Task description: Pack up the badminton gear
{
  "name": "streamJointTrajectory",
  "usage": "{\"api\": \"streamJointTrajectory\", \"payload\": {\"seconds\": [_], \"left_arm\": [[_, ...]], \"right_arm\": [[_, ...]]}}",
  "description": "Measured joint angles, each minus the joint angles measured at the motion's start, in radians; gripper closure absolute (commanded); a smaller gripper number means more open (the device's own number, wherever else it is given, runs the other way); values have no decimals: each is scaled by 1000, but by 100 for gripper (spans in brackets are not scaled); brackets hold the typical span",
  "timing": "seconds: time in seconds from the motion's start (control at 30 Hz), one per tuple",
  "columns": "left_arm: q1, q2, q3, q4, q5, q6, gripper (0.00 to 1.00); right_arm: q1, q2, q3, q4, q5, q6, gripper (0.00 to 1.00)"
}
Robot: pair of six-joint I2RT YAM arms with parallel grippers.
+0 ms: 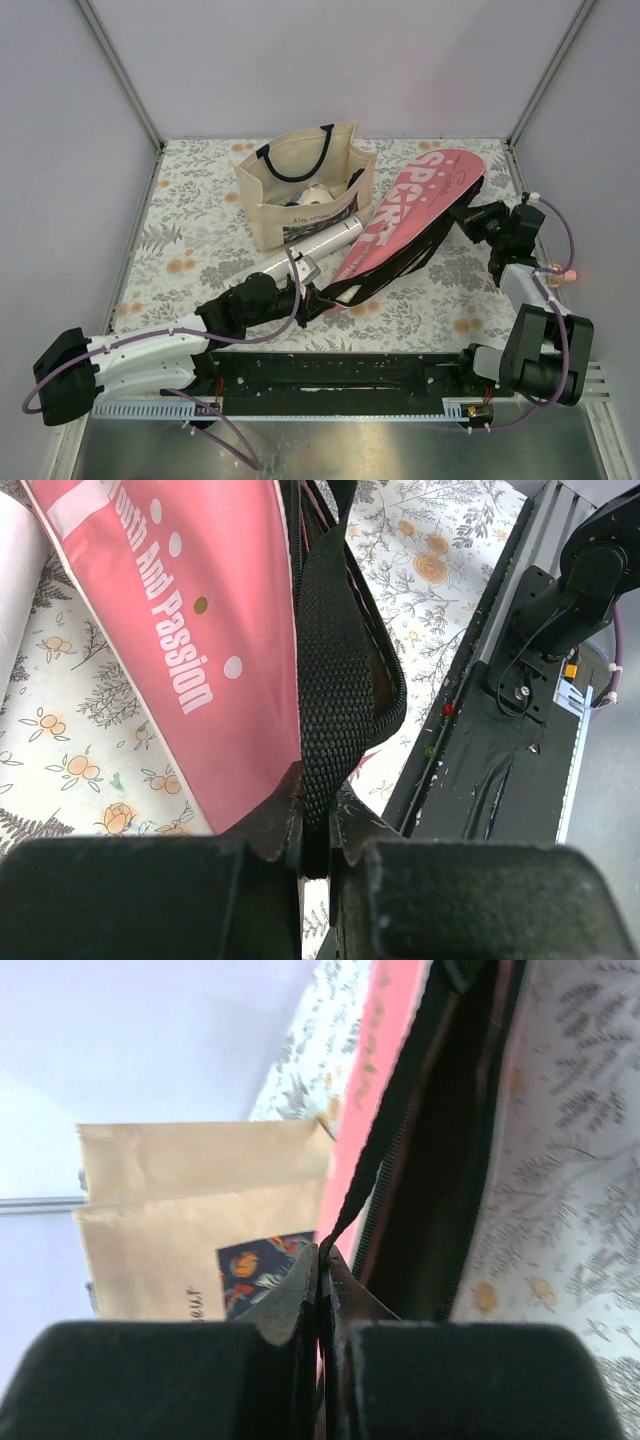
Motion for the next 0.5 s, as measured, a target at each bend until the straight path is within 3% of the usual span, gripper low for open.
{"api": "streamJointTrajectory", "payload": {"seconds": [0.2, 0.4, 0.5], "left_arm": [[0, 19, 0, 8, 18, 8, 100], [1, 47, 0, 30, 56, 22, 100], [2, 53, 0, 40, 70, 23, 100]], "right_arm": [[8, 53, 123, 14, -11, 94, 100], [85, 239, 364, 3, -9, 106, 100], [126, 346, 499, -53, -5, 63, 94]]}}
